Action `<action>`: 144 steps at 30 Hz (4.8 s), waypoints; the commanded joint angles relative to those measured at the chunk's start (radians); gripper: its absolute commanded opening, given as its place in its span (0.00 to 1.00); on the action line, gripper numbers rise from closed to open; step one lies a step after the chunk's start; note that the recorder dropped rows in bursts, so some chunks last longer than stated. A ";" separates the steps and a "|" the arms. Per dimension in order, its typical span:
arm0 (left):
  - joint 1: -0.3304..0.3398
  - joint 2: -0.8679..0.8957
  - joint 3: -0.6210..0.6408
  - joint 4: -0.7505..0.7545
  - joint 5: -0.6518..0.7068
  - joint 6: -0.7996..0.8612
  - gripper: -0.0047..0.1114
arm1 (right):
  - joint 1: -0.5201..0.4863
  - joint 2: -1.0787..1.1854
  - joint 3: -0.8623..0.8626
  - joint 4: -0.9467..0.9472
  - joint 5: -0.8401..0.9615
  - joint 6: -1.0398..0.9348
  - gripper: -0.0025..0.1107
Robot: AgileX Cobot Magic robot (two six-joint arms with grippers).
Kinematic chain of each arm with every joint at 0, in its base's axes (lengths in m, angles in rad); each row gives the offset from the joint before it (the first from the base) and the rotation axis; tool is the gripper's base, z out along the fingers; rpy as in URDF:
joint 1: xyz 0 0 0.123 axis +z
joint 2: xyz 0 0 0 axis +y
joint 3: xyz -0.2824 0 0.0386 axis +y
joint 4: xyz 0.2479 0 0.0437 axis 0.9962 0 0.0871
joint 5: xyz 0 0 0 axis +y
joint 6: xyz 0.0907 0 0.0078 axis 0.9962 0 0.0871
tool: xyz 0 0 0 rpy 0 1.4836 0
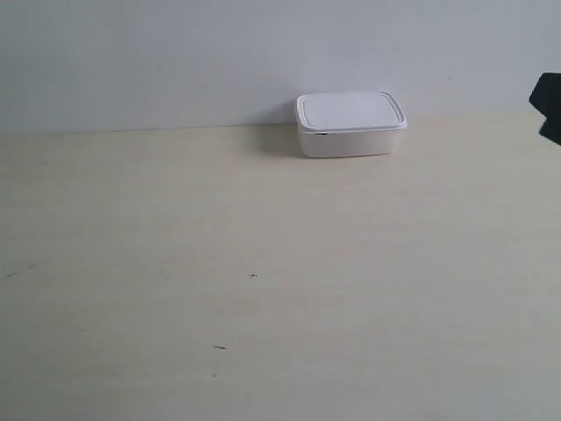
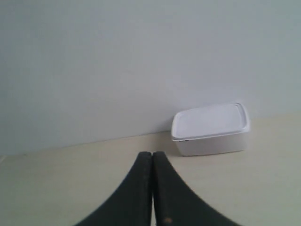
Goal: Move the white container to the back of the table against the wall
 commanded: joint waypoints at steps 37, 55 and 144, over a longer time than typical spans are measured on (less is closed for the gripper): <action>0.003 -0.006 -0.008 0.166 -0.318 0.130 0.04 | -0.015 -0.726 0.326 -0.070 0.390 0.132 0.02; 0.003 -0.006 -0.008 0.166 -0.318 0.130 0.04 | -0.015 -0.726 0.434 -0.038 0.602 0.116 0.02; 0.801 -0.006 0.004 -1.439 0.699 2.046 0.04 | -0.632 -0.726 0.434 -0.040 0.645 0.112 0.02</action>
